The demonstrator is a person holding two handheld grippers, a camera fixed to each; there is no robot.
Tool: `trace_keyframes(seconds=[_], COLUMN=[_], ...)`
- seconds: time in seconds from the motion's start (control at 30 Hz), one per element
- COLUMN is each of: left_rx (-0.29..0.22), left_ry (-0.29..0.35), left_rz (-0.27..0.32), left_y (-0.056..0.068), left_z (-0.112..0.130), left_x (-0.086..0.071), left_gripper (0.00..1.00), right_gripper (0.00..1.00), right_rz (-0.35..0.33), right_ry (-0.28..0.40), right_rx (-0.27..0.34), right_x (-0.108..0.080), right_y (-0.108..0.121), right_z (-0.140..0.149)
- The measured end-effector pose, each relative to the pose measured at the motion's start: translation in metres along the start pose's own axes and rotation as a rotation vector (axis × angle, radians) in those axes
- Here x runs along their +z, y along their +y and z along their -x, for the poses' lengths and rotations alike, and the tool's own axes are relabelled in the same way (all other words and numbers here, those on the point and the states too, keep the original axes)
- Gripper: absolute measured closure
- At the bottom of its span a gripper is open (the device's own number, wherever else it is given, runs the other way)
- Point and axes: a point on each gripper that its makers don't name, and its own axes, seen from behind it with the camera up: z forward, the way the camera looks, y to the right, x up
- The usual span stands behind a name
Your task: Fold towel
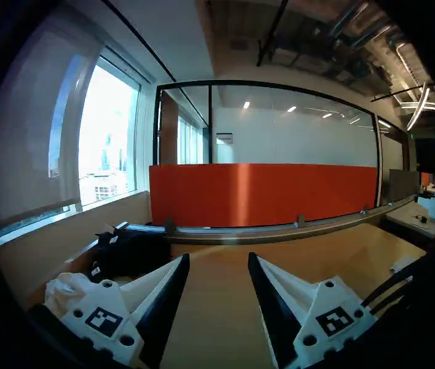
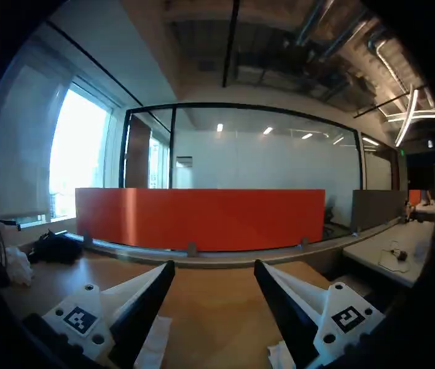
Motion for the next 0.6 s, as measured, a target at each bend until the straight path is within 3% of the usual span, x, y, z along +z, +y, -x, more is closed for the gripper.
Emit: trace_keyframes(seconds=[0.2,0.6], left_rx=[0.004,0.065], left_ry=[-0.044,-0.185], left_rz=[0.030,0.192], left_y=[0.015,0.046], left_z=[0.004,0.024], left_x=[0.001,-0.008], left_gripper=[0.31,0.31], right_gripper=[0.00,0.00], right_rz=[-0.008,-0.201], right_ry=[-0.025,-0.183], right_rx=[0.011,-0.102], right_x=[-0.004,-0.011], right_y=[0.003,-0.035], right_z=[-0.021,-0.004])
